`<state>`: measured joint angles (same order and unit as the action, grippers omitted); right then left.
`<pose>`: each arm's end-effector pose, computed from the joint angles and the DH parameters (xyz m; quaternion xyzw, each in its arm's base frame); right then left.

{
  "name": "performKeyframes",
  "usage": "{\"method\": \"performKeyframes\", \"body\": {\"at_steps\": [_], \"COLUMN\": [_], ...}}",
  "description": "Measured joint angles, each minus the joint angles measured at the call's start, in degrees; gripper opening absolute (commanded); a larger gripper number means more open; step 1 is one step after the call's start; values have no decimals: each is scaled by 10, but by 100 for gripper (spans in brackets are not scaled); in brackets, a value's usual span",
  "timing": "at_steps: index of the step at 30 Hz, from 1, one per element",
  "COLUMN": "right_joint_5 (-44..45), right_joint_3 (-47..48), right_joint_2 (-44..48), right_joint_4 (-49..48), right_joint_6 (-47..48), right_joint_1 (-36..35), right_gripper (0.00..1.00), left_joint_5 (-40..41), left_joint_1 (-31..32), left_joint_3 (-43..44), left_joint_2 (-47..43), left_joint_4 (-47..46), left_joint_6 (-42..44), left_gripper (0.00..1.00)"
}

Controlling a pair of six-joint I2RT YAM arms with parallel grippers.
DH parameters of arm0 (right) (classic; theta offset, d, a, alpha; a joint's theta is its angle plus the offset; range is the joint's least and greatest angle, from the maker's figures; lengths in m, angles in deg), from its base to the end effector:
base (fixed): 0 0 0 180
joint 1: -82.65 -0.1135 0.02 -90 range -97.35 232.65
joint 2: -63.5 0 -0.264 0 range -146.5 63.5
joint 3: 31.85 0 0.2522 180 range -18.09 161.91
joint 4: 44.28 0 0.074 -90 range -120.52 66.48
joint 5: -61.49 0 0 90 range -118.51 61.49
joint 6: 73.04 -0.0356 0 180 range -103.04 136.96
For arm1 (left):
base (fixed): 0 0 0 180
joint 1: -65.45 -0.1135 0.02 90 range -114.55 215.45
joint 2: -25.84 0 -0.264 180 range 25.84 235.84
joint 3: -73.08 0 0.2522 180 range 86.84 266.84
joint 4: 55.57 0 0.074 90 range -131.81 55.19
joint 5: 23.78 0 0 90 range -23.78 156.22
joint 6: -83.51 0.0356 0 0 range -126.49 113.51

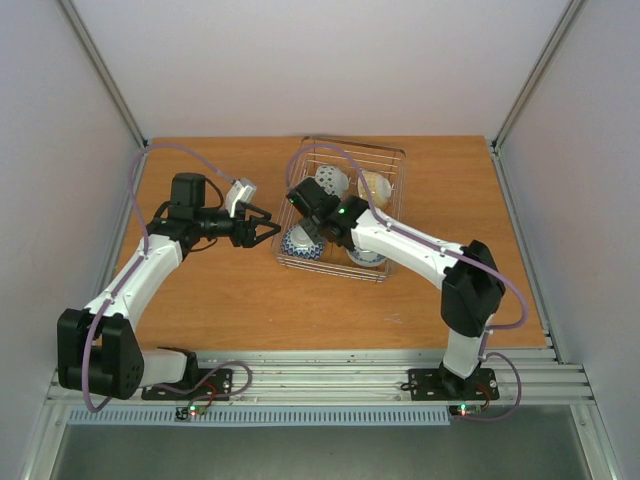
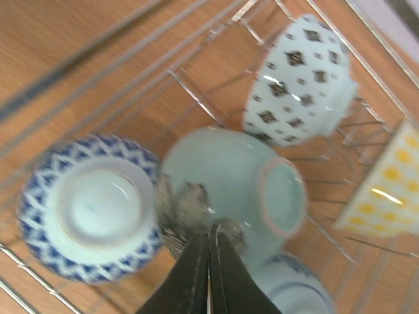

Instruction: Load the bowls into the dish rack

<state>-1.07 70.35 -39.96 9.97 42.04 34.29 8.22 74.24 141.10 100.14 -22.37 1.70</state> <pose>0.2736 0.2831 0.2777 -0.4984 0.7857 -0.1637 0.3278 0.2631 -0.0712 0.2810 0.3214 0.7518 -0.4404 0.3709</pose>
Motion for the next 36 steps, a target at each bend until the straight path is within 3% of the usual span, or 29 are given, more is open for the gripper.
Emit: {"method": "performKeyframes", "body": {"at_steps": [15,36], "right_joint_5": [-164,-217], "right_joint_3": [140,83], "right_joint_2": [-154,-150], "right_joint_4": [3,10], "right_joint_6": [-28,-42], "right_joint_1": [39,52], "right_gripper": [1,1], "left_joint_5": [4,4], "left_joint_1": [0,0], "left_joint_3": [-1,-4], "left_joint_2": [0,0], "left_joint_4": [0,0], "left_joint_6": [0,2], "left_gripper": [68,67]}}
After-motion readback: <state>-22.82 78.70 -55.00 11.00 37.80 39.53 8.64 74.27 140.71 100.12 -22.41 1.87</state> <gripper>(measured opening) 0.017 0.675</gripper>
